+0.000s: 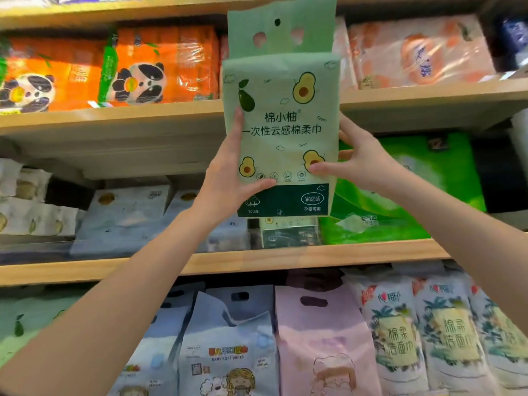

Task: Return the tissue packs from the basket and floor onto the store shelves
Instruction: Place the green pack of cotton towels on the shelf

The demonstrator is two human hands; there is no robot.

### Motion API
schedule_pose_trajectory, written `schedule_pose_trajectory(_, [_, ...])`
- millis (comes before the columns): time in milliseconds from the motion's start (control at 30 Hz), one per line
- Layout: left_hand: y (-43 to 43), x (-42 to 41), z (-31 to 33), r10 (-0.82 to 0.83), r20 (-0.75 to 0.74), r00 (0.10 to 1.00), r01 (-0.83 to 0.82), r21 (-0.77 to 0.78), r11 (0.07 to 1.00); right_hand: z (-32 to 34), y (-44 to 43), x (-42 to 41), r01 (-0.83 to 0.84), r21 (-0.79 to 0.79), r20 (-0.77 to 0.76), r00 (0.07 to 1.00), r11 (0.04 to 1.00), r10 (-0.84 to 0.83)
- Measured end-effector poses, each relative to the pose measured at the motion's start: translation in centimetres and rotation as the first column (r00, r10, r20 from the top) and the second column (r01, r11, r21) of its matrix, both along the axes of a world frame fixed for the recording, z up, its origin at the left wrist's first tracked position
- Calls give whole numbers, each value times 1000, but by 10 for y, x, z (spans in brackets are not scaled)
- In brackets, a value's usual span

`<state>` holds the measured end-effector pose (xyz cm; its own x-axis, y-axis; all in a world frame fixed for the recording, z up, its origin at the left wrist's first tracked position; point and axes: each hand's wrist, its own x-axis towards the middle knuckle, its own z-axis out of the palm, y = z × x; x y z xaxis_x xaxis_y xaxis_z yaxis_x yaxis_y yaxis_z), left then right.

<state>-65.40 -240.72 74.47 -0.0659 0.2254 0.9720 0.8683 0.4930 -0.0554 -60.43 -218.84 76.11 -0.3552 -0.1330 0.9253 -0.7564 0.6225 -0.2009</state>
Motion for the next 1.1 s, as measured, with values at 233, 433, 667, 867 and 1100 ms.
schedule_pose_trajectory(233, [12,-38,1,81,-6,997,-81,1,997,1,6,-40,39,-27,-14,999,999,-40])
schedule_pose_trajectory(433, [22,-63,-3,161,51,986,-158,-54,986,-3,12,-73,77,-47,-4,997,996,-77])
schedule_pose_trajectory(667, [15,-84,-5,107,21,994,-102,-165,981,-11,13,-96,86,-99,-29,996,991,-89])
schedule_pose_trajectory(867, [12,-104,-13,110,178,978,-68,-224,972,-20,17,-111,84,-48,72,994,995,-81])
schedule_pose_trajectory(1100, [13,-114,-6,145,370,918,-16,-330,944,-18,27,-133,112,-26,230,968,993,-103])
